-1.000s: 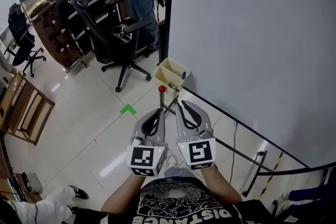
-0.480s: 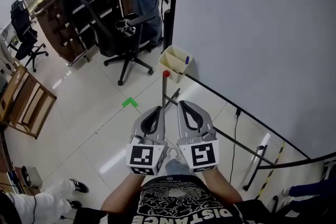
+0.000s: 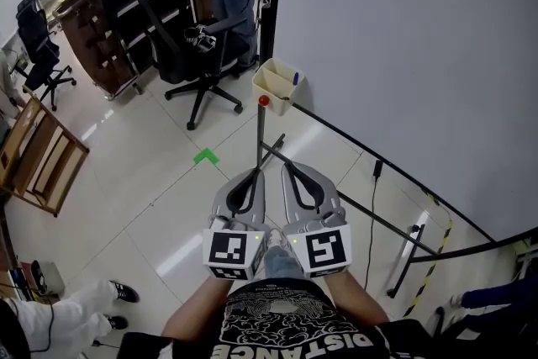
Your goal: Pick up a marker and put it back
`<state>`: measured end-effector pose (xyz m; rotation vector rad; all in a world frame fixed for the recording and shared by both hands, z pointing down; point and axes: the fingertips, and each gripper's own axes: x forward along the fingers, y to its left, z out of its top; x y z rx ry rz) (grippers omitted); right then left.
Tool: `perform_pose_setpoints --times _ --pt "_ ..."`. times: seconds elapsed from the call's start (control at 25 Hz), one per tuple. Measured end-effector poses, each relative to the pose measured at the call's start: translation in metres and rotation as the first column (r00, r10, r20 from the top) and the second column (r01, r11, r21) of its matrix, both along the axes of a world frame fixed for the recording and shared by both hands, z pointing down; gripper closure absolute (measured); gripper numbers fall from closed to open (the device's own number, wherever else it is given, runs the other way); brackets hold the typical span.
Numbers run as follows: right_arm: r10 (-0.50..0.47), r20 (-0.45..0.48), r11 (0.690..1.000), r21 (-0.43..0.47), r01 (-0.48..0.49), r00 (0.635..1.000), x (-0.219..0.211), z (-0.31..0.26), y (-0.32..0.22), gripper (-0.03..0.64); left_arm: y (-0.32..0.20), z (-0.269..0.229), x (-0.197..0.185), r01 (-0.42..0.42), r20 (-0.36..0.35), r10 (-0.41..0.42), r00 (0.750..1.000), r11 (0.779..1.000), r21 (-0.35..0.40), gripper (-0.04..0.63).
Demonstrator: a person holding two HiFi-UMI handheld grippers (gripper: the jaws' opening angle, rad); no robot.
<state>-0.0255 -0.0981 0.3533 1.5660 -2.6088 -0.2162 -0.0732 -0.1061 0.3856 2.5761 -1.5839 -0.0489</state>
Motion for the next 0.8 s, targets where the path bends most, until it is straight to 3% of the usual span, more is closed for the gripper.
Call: perform_pose_setpoints --times 0.8 --pt "0.021 0.017 1.0 0.001 -0.021 1.0 0.006 0.005 0.037 0.617 0.037 0.001 0.006 -0.024 0.019 0.024 1.0 1.0 0.011 0.591"
